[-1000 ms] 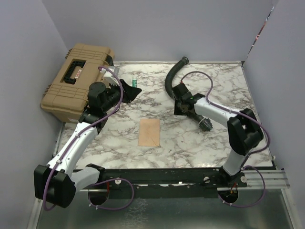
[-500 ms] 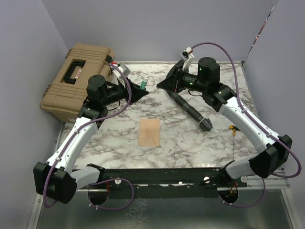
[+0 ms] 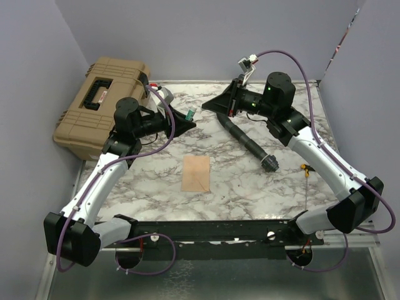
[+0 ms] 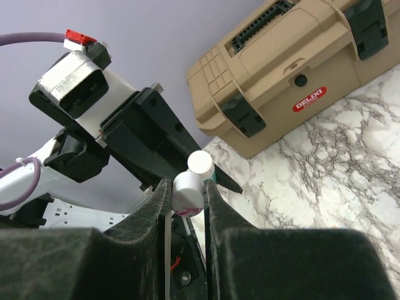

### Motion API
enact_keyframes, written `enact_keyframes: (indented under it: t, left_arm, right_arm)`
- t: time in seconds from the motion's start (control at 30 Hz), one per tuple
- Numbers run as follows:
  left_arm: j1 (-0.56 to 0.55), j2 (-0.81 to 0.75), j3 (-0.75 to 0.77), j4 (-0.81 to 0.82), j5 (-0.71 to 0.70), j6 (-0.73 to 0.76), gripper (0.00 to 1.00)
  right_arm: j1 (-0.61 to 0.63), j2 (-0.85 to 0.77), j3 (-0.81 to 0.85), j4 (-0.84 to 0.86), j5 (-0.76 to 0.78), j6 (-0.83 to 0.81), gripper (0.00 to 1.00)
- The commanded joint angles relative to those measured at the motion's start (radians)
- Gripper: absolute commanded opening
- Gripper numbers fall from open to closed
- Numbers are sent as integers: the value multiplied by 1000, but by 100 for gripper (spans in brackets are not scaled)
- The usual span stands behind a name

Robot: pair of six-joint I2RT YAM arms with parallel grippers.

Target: Place the letter into the envelope and seal it

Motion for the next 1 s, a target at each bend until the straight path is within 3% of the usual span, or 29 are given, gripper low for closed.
enact_keyframes:
  t: [0.0,0.53,0.97]
  left_arm:
    - [-10,-1,40,7,63,7,0]
    - [-27,-7,19,68,72,-52,0]
    - [-43,0,7,80,97,-52,0]
  right_arm:
    - [0,-3,-1,62,-43,31,1]
    - [-1,46,44,42,-94,29,1]
    - [0,67,42,69,-232,78,1]
